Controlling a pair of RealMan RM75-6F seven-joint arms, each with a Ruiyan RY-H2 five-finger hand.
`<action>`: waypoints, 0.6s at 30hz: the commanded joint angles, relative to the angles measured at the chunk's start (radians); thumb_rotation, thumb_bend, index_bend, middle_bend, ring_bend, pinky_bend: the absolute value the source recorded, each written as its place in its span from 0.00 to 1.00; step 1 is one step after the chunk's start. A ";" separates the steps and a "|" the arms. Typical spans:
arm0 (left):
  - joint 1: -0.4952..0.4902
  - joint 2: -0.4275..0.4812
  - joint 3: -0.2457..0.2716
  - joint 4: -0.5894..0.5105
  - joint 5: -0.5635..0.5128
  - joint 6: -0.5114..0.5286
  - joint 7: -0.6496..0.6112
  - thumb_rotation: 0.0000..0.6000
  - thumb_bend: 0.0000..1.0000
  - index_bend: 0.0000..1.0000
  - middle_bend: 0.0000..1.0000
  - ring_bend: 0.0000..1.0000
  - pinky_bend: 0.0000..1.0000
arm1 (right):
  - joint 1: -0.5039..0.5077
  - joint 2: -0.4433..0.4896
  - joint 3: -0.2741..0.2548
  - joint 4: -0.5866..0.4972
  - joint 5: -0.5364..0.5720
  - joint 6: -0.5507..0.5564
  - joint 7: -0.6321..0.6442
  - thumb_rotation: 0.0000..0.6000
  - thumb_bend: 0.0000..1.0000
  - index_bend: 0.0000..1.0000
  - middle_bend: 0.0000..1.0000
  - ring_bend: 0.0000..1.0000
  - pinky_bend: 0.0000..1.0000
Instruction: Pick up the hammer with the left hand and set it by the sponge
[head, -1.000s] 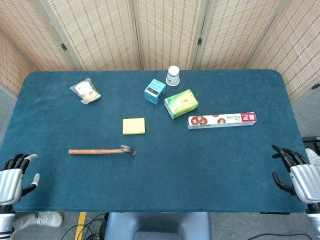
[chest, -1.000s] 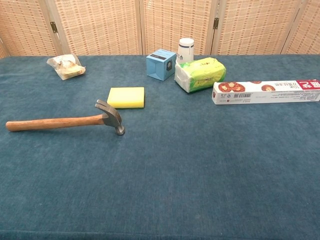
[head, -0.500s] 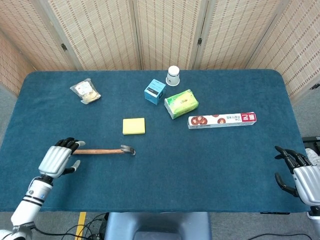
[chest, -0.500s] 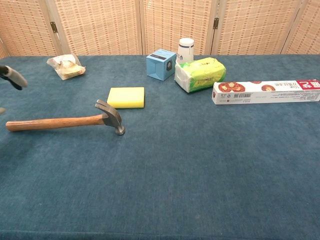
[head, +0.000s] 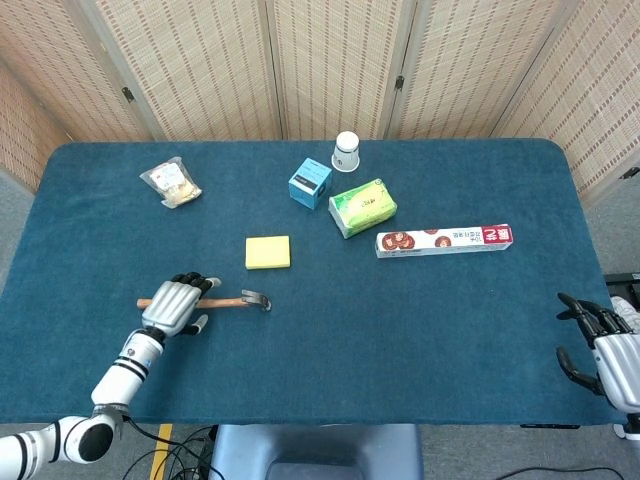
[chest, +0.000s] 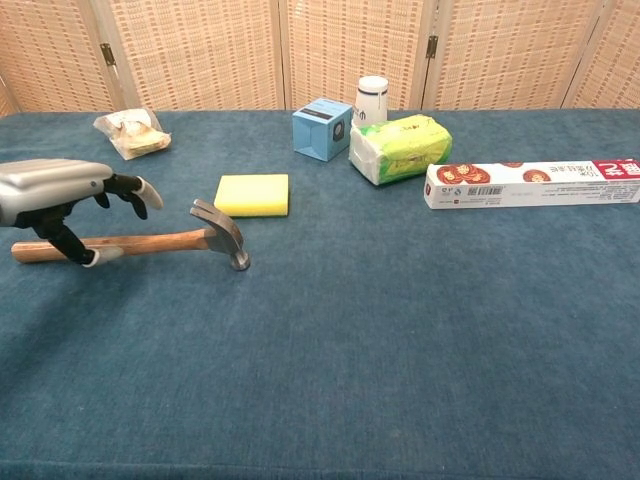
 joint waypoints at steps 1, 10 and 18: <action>-0.025 -0.041 0.007 0.030 -0.034 -0.003 0.022 1.00 0.42 0.21 0.27 0.18 0.25 | 0.003 -0.001 0.000 0.003 -0.001 -0.004 0.002 1.00 0.35 0.09 0.35 0.19 0.24; -0.054 -0.116 0.020 0.098 -0.083 0.023 0.040 1.00 0.42 0.28 0.28 0.18 0.25 | 0.002 -0.003 0.000 0.014 0.009 -0.008 0.013 1.00 0.35 0.09 0.35 0.19 0.24; -0.052 -0.132 0.033 0.113 -0.084 0.058 0.027 1.00 0.42 0.33 0.34 0.19 0.25 | 0.005 -0.006 0.001 0.021 0.013 -0.015 0.018 1.00 0.35 0.09 0.35 0.19 0.24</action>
